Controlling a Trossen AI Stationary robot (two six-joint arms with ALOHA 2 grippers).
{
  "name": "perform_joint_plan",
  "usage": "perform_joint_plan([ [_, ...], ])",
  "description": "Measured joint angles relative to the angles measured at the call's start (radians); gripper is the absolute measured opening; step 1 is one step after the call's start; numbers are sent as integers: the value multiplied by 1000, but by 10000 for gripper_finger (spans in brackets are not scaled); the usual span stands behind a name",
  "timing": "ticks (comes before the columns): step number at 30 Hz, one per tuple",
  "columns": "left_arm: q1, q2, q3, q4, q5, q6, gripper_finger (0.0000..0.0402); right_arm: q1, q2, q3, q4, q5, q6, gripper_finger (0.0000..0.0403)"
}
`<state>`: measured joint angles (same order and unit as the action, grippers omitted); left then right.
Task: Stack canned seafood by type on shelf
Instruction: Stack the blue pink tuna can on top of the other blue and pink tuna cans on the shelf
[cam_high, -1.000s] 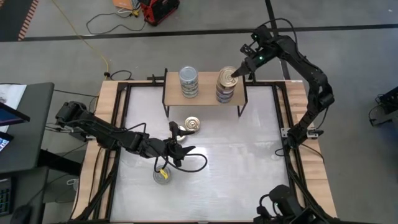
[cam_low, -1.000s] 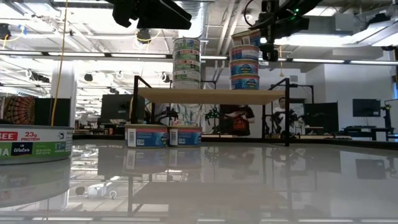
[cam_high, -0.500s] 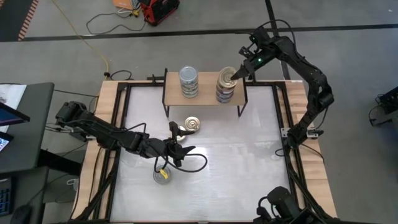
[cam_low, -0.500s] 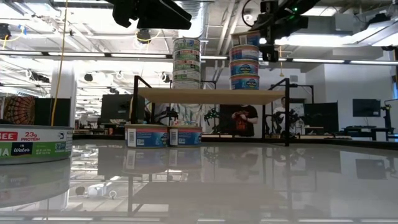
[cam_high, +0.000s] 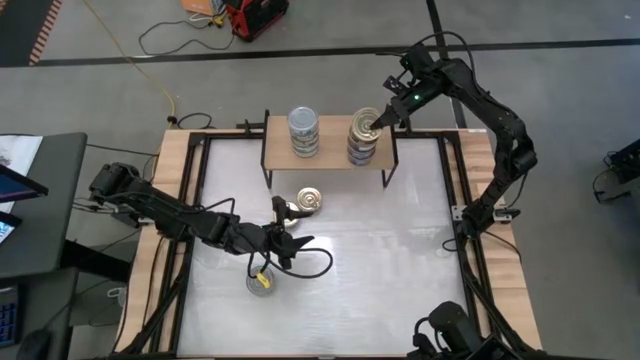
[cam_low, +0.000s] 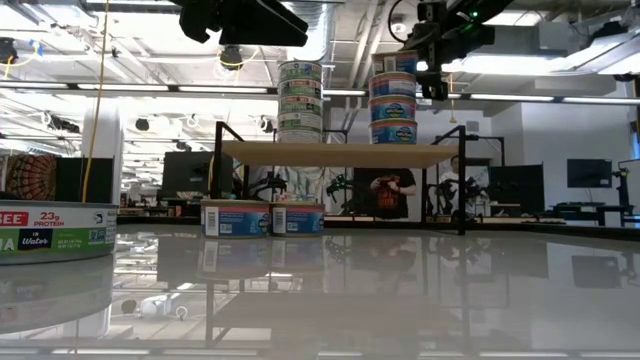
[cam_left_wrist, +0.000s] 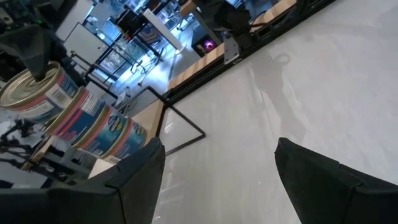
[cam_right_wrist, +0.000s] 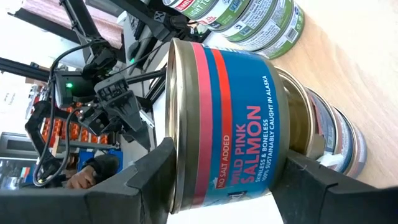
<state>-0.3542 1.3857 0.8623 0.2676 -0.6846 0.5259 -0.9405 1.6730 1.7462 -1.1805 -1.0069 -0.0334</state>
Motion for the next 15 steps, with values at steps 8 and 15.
perform_joint_plan([
  [8,-17,0,0,-22,88,17,293,0,0,0,-5,2,-1,256],
  [15,21,-45,0,-96,373,-72,293,5,0,0,-5,11,-13,256],
])
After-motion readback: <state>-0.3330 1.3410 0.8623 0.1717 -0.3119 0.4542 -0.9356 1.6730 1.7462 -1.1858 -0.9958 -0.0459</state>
